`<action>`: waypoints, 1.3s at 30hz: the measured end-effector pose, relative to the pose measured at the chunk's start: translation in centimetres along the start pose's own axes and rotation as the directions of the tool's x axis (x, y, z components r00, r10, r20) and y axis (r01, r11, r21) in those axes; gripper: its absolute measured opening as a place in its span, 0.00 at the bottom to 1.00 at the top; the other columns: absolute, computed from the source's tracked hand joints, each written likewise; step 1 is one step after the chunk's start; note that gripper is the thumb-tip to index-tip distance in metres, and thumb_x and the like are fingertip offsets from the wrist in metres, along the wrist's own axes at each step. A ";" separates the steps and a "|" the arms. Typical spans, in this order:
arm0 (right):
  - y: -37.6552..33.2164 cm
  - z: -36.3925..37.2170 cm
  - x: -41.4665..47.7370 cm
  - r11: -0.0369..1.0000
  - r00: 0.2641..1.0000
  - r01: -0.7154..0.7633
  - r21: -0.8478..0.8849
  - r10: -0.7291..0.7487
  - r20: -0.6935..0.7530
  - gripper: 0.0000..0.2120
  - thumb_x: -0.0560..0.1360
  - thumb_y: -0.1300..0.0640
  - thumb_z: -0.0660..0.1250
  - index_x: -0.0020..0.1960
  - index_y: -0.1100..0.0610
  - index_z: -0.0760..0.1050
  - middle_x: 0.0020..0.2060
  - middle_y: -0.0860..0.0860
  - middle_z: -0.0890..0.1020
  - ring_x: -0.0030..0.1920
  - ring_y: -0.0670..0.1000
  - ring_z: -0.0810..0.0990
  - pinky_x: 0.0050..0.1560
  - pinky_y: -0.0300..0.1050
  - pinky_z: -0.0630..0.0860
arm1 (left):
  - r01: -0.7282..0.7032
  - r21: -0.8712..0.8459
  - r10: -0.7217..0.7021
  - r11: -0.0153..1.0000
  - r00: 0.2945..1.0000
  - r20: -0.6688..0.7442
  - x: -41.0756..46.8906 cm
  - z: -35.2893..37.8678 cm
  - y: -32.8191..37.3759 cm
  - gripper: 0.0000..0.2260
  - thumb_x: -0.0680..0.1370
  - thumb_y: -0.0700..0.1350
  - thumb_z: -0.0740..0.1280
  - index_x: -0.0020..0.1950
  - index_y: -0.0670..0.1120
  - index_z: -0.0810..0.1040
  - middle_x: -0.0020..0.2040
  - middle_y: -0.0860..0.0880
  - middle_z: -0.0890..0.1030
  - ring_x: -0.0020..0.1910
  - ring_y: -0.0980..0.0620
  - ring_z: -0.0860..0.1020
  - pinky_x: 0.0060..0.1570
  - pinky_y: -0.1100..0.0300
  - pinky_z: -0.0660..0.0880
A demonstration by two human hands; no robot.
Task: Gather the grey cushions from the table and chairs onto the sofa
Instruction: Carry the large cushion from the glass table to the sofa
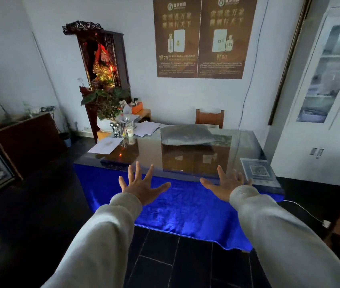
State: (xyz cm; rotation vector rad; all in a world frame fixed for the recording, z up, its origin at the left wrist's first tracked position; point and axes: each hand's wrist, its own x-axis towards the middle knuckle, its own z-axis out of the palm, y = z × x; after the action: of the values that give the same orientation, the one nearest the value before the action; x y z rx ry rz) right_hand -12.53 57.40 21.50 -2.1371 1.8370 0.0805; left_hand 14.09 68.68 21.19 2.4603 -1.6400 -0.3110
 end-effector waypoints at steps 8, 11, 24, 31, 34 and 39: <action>-4.7 2.1 17.9 0.999 0.998 -0.039 -0.025 0.040 0.044 0.70 0.41 0.10 0.31 0.81 0.36 0.36 0.84 0.57 0.44 0.82 0.63 0.43 0.74 0.71 0.35 | 0.002 -0.018 0.000 1.000 0.994 0.114 18.7 2.3 -1.6 0.48 0.69 0.81 0.53 0.81 0.63 0.36 0.83 0.48 0.35 0.81 0.41 0.35 0.74 0.31 0.39; -7.0 1.6 24.8 0.993 0.993 -0.097 -0.059 0.101 0.065 0.63 0.53 0.11 0.38 0.82 0.39 0.37 0.84 0.58 0.44 0.82 0.64 0.44 0.74 0.72 0.35 | -0.017 -0.043 0.024 0.999 0.986 0.166 27.3 1.9 -2.1 0.51 0.69 0.79 0.59 0.80 0.63 0.33 0.83 0.47 0.36 0.82 0.40 0.38 0.74 0.31 0.44; -13.4 -1.7 51.5 0.987 0.976 -0.143 -0.069 0.152 0.153 0.53 0.65 0.15 0.41 0.82 0.39 0.34 0.84 0.56 0.43 0.83 0.61 0.45 0.77 0.68 0.38 | -0.047 -0.165 0.078 0.985 0.979 0.187 60.3 2.7 -1.1 0.47 0.74 0.75 0.59 0.84 0.54 0.44 0.84 0.43 0.49 0.82 0.37 0.48 0.77 0.38 0.54; -11.0 -1.4 68.8 0.982 0.958 -0.158 -0.099 0.177 0.225 0.55 0.64 0.14 0.40 0.83 0.42 0.36 0.84 0.58 0.45 0.82 0.62 0.46 0.77 0.67 0.43 | 0.122 -0.176 -0.051 0.977 0.931 0.363 70.9 9.1 -0.2 0.48 0.72 0.76 0.58 0.83 0.56 0.41 0.85 0.48 0.44 0.82 0.41 0.43 0.78 0.36 0.51; -9.9 -0.2 77.7 0.984 0.947 -0.174 -0.032 0.176 0.268 0.53 0.67 0.16 0.44 0.83 0.42 0.37 0.83 0.57 0.41 0.82 0.62 0.45 0.79 0.66 0.46 | 0.203 -0.197 -0.105 0.959 0.903 0.417 77.0 11.2 0.5 0.44 0.77 0.71 0.60 0.84 0.56 0.42 0.85 0.47 0.46 0.82 0.38 0.45 0.78 0.38 0.51; -8.1 1.1 92.9 0.951 0.937 -0.293 0.098 0.266 0.224 0.50 0.69 0.18 0.43 0.83 0.42 0.35 0.83 0.57 0.37 0.82 0.60 0.40 0.79 0.62 0.42 | 0.327 -0.181 -0.230 0.928 0.881 0.414 89.6 15.2 2.2 0.44 0.78 0.67 0.62 0.84 0.50 0.44 0.84 0.42 0.49 0.81 0.37 0.52 0.77 0.43 0.56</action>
State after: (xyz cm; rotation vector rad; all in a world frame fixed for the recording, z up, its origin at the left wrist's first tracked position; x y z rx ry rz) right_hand 11.45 -29.89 -1.00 -1.6973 1.9493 0.2345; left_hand 41.69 -15.34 -0.02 2.5484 -1.2509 -1.0368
